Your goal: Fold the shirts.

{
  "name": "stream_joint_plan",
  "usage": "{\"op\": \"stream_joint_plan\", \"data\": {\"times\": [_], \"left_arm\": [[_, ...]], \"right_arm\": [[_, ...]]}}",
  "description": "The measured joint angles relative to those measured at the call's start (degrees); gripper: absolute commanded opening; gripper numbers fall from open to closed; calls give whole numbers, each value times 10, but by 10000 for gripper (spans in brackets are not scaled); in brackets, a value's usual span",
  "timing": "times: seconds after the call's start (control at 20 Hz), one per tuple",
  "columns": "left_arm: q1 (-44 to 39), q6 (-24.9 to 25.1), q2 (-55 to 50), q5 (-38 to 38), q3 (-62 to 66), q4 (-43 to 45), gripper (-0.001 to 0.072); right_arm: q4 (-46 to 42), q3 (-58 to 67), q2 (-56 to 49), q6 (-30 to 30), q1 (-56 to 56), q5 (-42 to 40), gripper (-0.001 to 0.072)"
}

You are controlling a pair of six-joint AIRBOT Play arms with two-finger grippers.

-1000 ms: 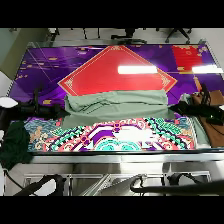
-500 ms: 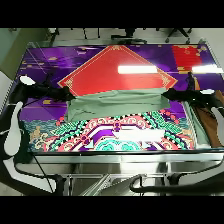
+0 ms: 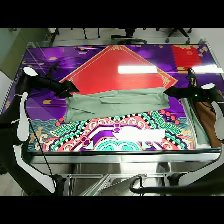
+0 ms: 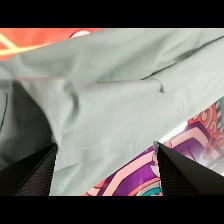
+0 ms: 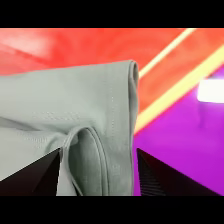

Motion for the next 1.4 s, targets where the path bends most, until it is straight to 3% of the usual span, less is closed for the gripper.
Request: {"op": "stream_joint_plan", "data": {"times": [0.3,0.35,0.5,0.6,0.65,1.0,1.4], "left_arm": [[0,-21,31,-19,39,1,664],[-1,-23,36,-21,40,1,664],[-10,-29,49,-23,43,1,631],[-24,-33,52,-23,44,0,181],[-33,-33,53,-22,44,0,16],[-168,-33,11,30,44,0,16],[-363,-86,-129,206,44,-3,12]], "right_arm": [[-26,13,-29,24,9,40,518],[-23,13,-34,25,12,50,475],[-5,13,-47,29,20,73,62],[7,13,-51,29,23,85,20],[14,13,-51,29,24,90,19],[59,47,19,56,20,200,19],[90,75,177,125,13,313,19]]}}
